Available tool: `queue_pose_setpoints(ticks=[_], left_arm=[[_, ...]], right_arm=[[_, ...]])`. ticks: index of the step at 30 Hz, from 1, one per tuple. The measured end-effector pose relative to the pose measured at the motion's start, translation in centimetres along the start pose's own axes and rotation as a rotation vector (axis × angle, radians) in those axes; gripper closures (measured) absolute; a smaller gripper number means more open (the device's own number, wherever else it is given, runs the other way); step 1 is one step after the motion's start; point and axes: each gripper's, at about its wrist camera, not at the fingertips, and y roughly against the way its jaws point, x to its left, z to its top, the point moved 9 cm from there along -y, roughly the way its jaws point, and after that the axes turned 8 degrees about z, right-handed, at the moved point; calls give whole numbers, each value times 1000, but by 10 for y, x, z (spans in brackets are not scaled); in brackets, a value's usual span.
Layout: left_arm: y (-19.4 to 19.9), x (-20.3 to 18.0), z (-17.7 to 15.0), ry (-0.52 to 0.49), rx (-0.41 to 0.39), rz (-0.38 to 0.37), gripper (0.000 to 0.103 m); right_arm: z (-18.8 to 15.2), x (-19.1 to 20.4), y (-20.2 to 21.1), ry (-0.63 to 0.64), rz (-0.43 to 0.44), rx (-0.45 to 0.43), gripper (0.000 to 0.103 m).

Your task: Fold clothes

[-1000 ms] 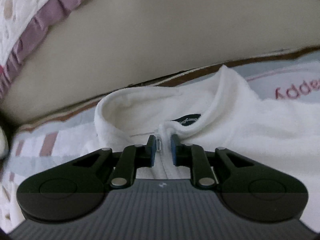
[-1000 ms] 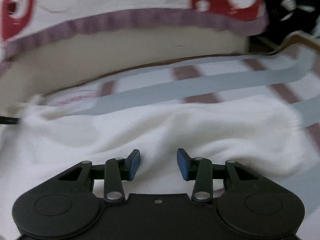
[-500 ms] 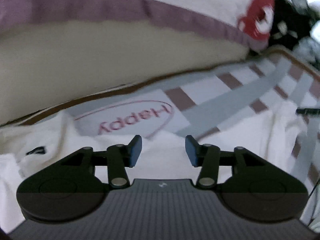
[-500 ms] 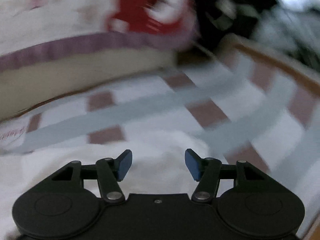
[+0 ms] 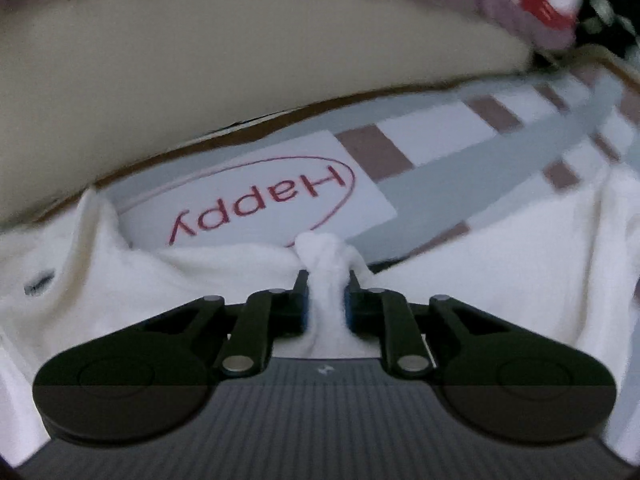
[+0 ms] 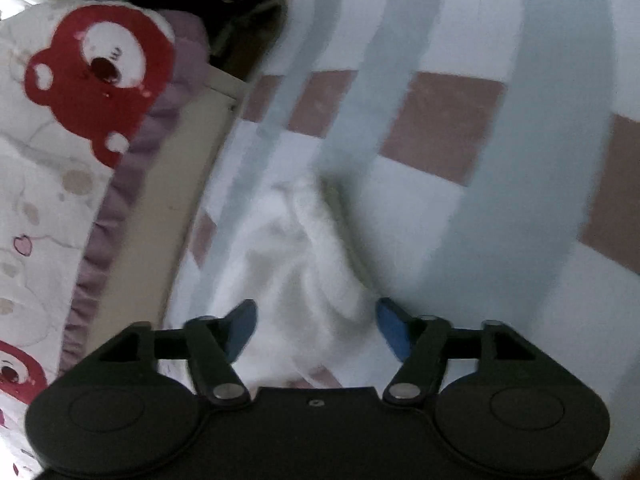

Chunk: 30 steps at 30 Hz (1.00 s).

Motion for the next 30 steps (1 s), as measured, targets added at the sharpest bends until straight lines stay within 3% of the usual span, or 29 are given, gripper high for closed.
queue_pose_setpoints(ticks=[1,2,3,5,8,11,13,15,17,20,22,24,25,26,28,29,30], left_arm=[[1,2,4,53,6,-6,90],[4,3,8,72,-7,-4,90],[6,3,12,77,-24,1,91],[15,-1,18,32,-77,24,91],[26,-4,24,16,-137,34,91],[24,2,25,96,-149,-7,91],[16,7,24,149,-135,-37,91],[6,6,23,143,-122,-34,91],[-3,4,22,137,-109,-30,90],[-17,2,20,128,-89,-25,90],[-23,1,22,126,-86,-19,89],[-25,4,26,125,-100,11,78],[-24,5,29,100,-116,53,62],[-22,6,31,64,-139,111,47],[-12,3,35,12,-183,162,44],[-5,1,36,-8,-205,169,44],[2,-1,37,-24,-225,177,44]], right_arm=[[1,5,-7,17,19,8,28],[1,10,-14,54,28,27,44],[1,11,-19,105,-7,19,74],[2,17,-24,208,-72,-18,77],[19,53,8,438,-133,-179,82],[37,89,62,606,-150,-339,83],[44,96,83,643,-139,-373,83],[45,83,82,647,-187,-295,83],[43,46,73,558,-304,-182,83],[39,5,62,440,-366,-94,83],[38,-2,57,444,-403,-63,83],[37,-3,54,475,-440,-36,83],[36,-6,51,498,-467,-6,83],[35,-12,48,515,-494,24,81],[30,-20,45,548,-565,87,68],[31,-20,47,560,-593,85,54],[32,-18,50,575,-618,87,51]])
